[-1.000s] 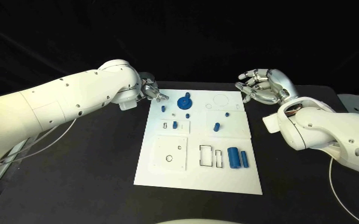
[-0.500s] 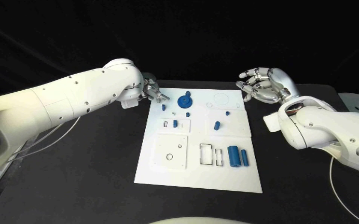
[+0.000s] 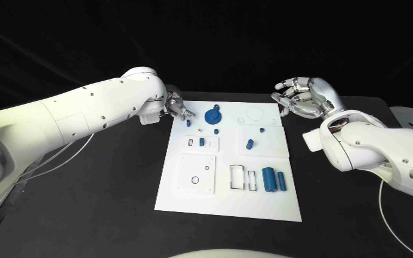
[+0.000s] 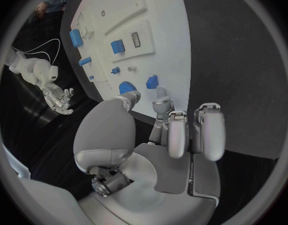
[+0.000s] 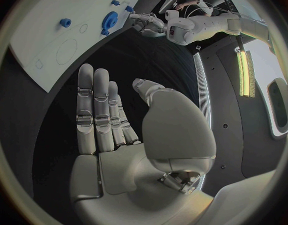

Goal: Assemble the parts on the task board

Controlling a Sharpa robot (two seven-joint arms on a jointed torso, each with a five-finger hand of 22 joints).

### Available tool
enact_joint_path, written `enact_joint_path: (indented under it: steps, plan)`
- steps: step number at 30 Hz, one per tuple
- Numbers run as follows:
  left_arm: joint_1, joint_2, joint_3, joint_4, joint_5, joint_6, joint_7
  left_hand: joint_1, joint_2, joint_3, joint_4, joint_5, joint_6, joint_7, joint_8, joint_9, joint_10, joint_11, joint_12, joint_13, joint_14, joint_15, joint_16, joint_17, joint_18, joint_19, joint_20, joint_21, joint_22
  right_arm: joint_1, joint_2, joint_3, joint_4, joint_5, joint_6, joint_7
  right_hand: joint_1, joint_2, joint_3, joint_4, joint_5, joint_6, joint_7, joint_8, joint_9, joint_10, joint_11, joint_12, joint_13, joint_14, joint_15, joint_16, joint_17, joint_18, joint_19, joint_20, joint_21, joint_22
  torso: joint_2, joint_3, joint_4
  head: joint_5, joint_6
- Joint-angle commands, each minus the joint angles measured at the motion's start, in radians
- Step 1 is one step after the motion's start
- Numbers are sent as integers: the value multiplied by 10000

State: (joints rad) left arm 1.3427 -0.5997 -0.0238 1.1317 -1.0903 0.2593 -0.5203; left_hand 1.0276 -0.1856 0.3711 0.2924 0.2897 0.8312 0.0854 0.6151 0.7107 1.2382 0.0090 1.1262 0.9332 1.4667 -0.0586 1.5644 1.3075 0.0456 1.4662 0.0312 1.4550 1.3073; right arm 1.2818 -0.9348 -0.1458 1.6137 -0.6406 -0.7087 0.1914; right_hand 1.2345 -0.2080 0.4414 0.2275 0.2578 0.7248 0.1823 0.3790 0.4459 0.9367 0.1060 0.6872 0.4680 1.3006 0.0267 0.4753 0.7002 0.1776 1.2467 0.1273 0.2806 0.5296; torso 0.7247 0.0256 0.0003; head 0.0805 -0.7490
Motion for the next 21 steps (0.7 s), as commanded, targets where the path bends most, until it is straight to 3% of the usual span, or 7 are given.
enact_joint_path:
  steps: [1, 21]
  plan:
    - [10, 32, -4, -13, -17, 402, 34, 45, 117, -70, -20, -55, 57, -6, -67, -16, -75, 9, 10, 4, 1041, 53, 64, 2633, 59, 14, 91, -44, 216, -6, 17, 0, 8, -83, 3, 101, -24, 40, -2, 32, 45, 35, 57, 40, -13, -51, 2, 37, -15, 64, 6, -58, 16, 43, 54, 0, -61, -15, -4, -3, 6, -19, -8]
    - [-9, 190, -120, -203, 155, 653, 44, 231, 214, -56, -44, -47, 86, -11, -86, -36, -79, 4, 25, 2, 1041, 50, 64, 2633, 53, 24, 90, -29, 250, -6, 46, 0, -10, -76, -13, 109, -16, 53, -5, 36, 73, 30, 59, 49, -16, -63, 4, 47, -30, 66, 8, -85, 33, 42, 66, 0, -78, -39, 5, 1, 0, -4, -60]
